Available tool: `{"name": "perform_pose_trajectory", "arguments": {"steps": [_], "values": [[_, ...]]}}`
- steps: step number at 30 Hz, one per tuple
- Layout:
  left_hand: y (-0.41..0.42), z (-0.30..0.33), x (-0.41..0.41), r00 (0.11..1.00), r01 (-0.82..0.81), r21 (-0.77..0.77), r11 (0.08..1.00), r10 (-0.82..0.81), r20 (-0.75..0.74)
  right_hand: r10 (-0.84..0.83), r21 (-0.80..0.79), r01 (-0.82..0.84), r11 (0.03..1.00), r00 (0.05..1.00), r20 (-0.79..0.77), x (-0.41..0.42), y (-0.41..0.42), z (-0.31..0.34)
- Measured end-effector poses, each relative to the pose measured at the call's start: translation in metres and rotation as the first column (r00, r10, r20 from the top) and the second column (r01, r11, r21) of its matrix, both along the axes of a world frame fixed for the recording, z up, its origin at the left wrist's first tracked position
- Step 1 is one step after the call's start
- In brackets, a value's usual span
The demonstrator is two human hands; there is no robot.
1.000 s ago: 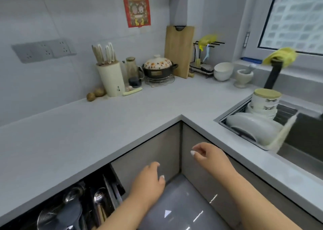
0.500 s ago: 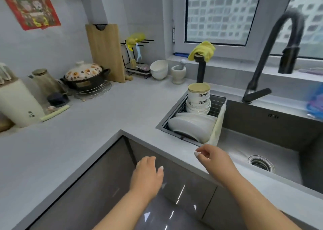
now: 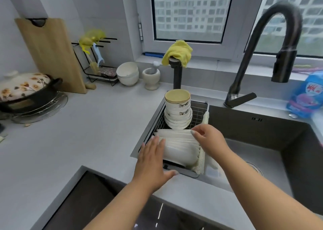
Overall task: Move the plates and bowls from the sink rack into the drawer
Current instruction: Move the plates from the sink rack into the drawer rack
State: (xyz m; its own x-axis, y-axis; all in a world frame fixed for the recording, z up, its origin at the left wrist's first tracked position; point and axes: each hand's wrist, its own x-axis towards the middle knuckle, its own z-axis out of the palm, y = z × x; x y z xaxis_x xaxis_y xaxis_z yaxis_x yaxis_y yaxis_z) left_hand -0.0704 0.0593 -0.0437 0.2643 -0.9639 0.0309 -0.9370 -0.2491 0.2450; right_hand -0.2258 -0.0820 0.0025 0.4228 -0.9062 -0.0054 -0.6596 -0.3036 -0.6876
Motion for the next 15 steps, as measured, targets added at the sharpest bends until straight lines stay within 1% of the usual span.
{"name": "perform_pose_trajectory", "arguments": {"steps": [5,7,10,15], "values": [[-0.045,0.002,0.017,0.989,0.146,0.071,0.987,-0.144,-0.025,0.090,0.080,-0.081,0.993,0.989,-0.119,0.023,-0.045,-0.018],[-0.056,0.000,0.023,0.983,0.182,0.105,0.978,-0.178,-0.043,0.136,0.146,-0.113,0.983,0.978,-0.156,0.027,-0.057,-0.023],[-0.066,-0.003,0.029,0.976,0.214,0.119,0.970,-0.209,-0.056,0.184,0.247,-0.139,0.959,0.968,-0.170,0.031,-0.072,-0.029],[-0.070,-0.005,0.029,0.972,0.231,0.104,0.967,-0.225,-0.068,0.238,0.316,-0.174,0.933,0.955,-0.176,0.033,-0.085,-0.038]]}}
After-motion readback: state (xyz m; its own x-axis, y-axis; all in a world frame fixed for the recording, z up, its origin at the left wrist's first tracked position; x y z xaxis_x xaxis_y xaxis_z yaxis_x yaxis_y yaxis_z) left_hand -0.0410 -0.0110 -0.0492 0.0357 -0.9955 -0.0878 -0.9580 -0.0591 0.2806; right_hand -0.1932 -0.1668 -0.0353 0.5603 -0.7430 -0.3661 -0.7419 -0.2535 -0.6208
